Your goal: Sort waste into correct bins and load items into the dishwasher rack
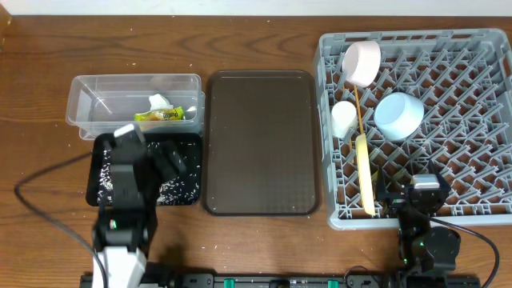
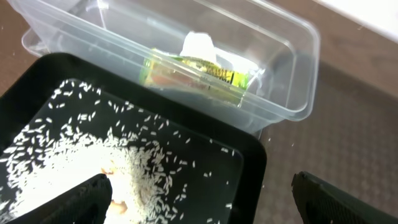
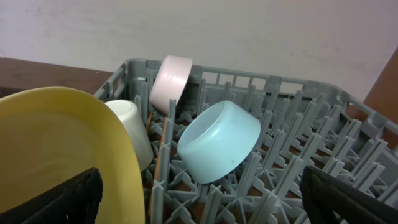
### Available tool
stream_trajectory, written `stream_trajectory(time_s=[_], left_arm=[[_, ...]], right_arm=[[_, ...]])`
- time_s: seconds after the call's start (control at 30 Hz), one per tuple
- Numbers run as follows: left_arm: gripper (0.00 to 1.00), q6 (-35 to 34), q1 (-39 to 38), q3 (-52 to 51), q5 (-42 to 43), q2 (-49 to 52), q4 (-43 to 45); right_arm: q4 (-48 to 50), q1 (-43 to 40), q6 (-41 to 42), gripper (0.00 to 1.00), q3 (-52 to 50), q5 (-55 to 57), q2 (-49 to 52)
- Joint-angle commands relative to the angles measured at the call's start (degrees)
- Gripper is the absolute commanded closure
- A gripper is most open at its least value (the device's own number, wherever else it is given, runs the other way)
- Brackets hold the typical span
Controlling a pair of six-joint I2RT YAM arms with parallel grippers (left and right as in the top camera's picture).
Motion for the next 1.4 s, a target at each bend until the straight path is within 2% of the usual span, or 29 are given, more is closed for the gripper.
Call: stream_trajectory(time_s=[0.0,0.2,0.47,0.83,1.07,1.37], left_arm=[[0.05,-0.52,0.11,-6.43,0.09,-7.39,3.89],[0.04,-0.5,0.11,-17.51,0.09,-19.56,13.18],[0.05,-0.5,0.11,-26.69,0.96,-28.98,20.7],[0.05,-0.48,0.46,-30.8,0.98,-37.35,20.5],[0.05,-0.46,1.86,-30.91,1.57,-41.2,15.1],[0.05,8.28,1.81,-30.91,2.75,-45.99,14.62]], right_arm=[[-0.22,0.98,-0.39,0.01,-0.09,-0.7,-0.42],[-0.22,0.98,-0.39,0.01,-0.09,-0.7,-0.42],[-0.22,0.98,-0.39,0.01,-0.09,-0.7,-0.42],[-0.22,0.98,-0.39,0.01,-0.09,-0.7,-0.42],[-0.22,0.98,-0.39,0.01,-0.09,-0.7,-0.42],[-0.22,0.98,-0.39,0.01,-0.09,-0.7,-0.42]])
